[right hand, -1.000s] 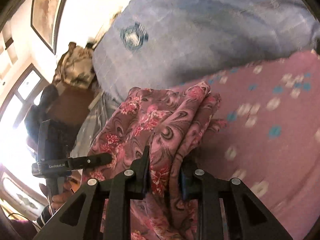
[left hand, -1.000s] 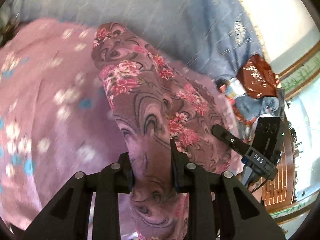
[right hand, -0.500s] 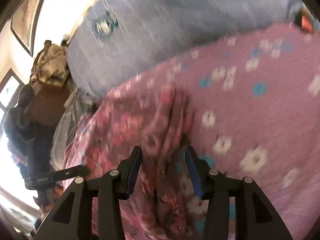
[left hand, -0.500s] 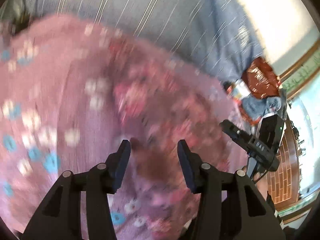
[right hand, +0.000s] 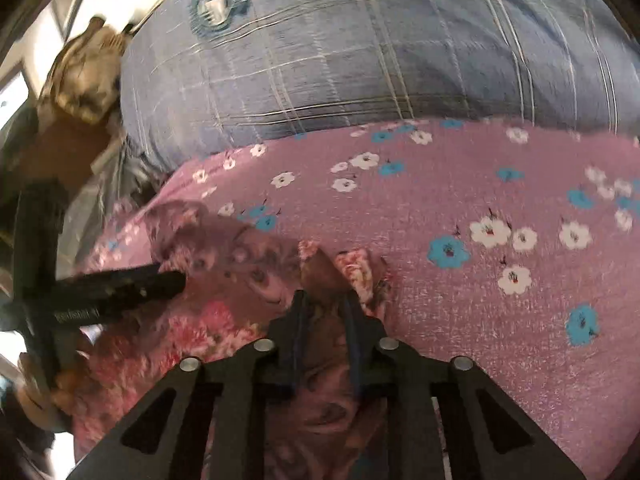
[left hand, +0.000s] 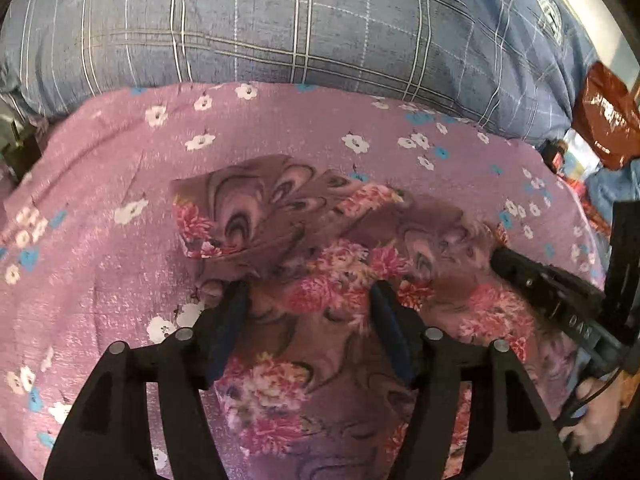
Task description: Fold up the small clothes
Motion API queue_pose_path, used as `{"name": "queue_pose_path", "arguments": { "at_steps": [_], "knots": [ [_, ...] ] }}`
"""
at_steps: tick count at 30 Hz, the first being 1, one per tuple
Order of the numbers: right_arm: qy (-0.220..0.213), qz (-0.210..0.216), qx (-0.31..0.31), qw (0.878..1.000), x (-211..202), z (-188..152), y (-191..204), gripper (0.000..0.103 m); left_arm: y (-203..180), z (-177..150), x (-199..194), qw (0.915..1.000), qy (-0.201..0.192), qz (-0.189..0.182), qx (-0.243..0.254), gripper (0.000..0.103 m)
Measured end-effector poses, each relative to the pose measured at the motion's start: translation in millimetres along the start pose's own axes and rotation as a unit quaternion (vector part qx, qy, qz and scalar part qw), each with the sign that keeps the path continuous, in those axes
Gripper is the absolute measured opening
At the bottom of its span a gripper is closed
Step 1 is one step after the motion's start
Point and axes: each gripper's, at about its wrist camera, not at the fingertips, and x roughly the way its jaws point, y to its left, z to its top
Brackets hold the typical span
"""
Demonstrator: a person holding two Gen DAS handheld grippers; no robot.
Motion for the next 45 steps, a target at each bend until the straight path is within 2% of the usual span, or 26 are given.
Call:
{"name": "queue_pose_path", "arguments": {
  "at_steps": [2, 5, 10, 14, 17, 20, 24, 26, 30, 32, 33, 34, 35, 36, 37, 38, 41, 45],
  "knots": [
    [0.008, 0.002, 0.010, 1.000, -2, 2, -3, 0.004, 2, 1, -5, 1.0000, 0.003, -0.001, -0.007, 0.064],
    [-0.002, 0.013, 0.021, 1.000, -22, 2, -1, 0.014, 4, -5, -25, 0.9998, -0.007, -0.004, -0.017, 0.064],
    [-0.023, 0.044, -0.010, 0.999, -62, -12, 24, 0.016, 2, -21, -57, 0.9996, -0.027, 0.004, 0.004, 0.064],
    [-0.016, 0.028, -0.058, 0.998, -71, -35, 42, 0.022, 5, -37, -66, 0.9997, -0.023, 0.010, 0.006, 0.064],
    [-0.003, -0.012, -0.073, 0.997, -55, -49, 38, 0.023, 4, -49, -44, 0.9993, 0.014, 0.031, 0.016, 0.067],
    [-0.011, 0.001, -0.050, 0.999, -51, -51, 27, 0.023, 6, -50, -45, 0.9994, 0.006, 0.031, 0.014, 0.070],
    [0.002, -0.004, -0.017, 1.000, -72, -44, 24, 0.029, 26, -53, -69, 0.9995, 0.015, -0.008, -0.027, 0.069],
    [-0.007, 0.000, -0.001, 1.000, -90, -48, 18, 0.034, 35, -63, -83, 0.9989, 0.010, -0.028, -0.038, 0.069],
    [-0.029, 0.029, -0.009, 0.999, -118, -71, 17, 0.034, 32, -95, -85, 0.9944, 0.027, -0.089, -0.050, 0.069],
    [-0.019, 0.026, -0.033, 0.999, -112, -86, 23, 0.030, 25, -109, -70, 0.9951, 0.038, -0.082, -0.040, 0.071],
    [0.000, 0.008, -0.044, 0.999, -100, -94, 23, 0.028, 23, -114, -61, 0.9955, 0.040, -0.076, -0.039, 0.076],
    [0.014, -0.005, -0.048, 0.999, -90, -99, 22, 0.028, 24, -116, -60, 0.9953, 0.028, -0.081, -0.045, 0.077],
    [0.012, -0.003, -0.042, 0.999, -83, -105, 17, 0.030, 24, -115, -62, 0.9950, 0.027, -0.084, -0.047, 0.077],
    [0.004, 0.002, -0.030, 1.000, -84, -104, 12, 0.039, 26, -113, -64, 0.9943, 0.034, -0.088, -0.050, 0.077],
    [0.006, -0.001, -0.012, 1.000, -87, -101, 7, 0.044, 30, -112, -66, 0.9931, 0.039, -0.095, -0.058, 0.076],
    [0.006, -0.004, 0.006, 1.000, -93, -98, 1, 0.044, 36, -111, -70, 0.9918, 0.041, -0.100, -0.068, 0.076],
    [-0.001, 0.024, 0.046, 0.999, -116, -98, -15, 0.048, 45, -117, -85, 0.9885, 0.046, -0.120, -0.079, 0.075],
    [0.033, 0.074, 0.062, 0.995, -123, -116, -23, 0.048, 37, -138, -82, 0.9808, 0.072, -0.163, -0.079, 0.076]
  ]
}}
